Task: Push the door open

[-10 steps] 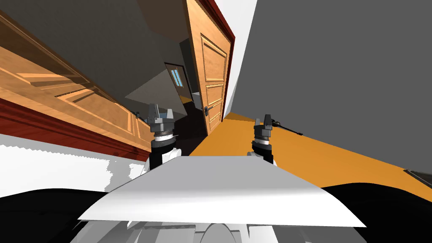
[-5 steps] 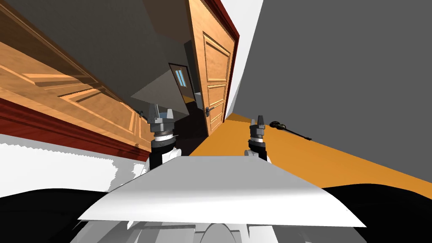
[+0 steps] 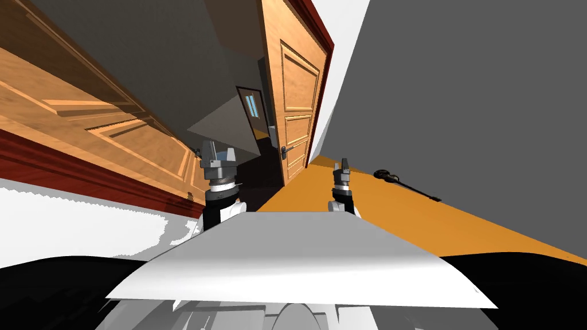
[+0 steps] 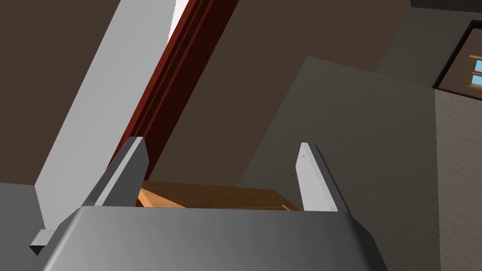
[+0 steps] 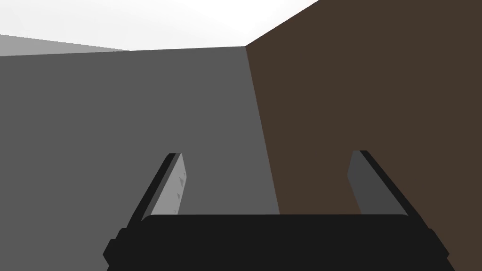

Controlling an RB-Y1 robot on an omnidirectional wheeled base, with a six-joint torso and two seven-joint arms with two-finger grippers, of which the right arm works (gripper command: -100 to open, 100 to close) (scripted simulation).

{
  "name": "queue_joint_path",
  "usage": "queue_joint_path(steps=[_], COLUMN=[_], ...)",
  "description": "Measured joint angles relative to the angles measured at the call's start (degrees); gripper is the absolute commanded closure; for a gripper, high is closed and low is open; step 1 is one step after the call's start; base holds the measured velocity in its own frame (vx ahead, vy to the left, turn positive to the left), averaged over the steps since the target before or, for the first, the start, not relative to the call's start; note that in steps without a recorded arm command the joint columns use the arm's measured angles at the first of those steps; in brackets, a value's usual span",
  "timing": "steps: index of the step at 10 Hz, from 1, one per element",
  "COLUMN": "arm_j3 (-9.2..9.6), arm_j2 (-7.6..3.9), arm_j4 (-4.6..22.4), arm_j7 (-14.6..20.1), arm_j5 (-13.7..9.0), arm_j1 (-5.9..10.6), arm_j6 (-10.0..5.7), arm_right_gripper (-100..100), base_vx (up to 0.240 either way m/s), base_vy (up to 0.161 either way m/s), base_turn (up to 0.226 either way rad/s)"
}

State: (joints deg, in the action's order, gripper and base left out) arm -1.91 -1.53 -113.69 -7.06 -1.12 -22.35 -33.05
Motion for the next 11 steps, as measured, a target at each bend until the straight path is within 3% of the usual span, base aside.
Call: queue_joint_path(steps=[6, 11], arm_j3=[1.03, 1.66], arm_j2=[-0.77, -1.34], arm_j4=[10.0, 18.2], arm_j7=[0.9, 1.8], arm_j5=[-0.7, -1.3], arm_j1=[7.52, 12.65], arm_j6=[0.85, 1.15], arm_right_gripper=[-100, -100], base_vx=[0.065, 0.053], base_vy=[-0.073, -0.065], base_turn=[0.119, 0.128])
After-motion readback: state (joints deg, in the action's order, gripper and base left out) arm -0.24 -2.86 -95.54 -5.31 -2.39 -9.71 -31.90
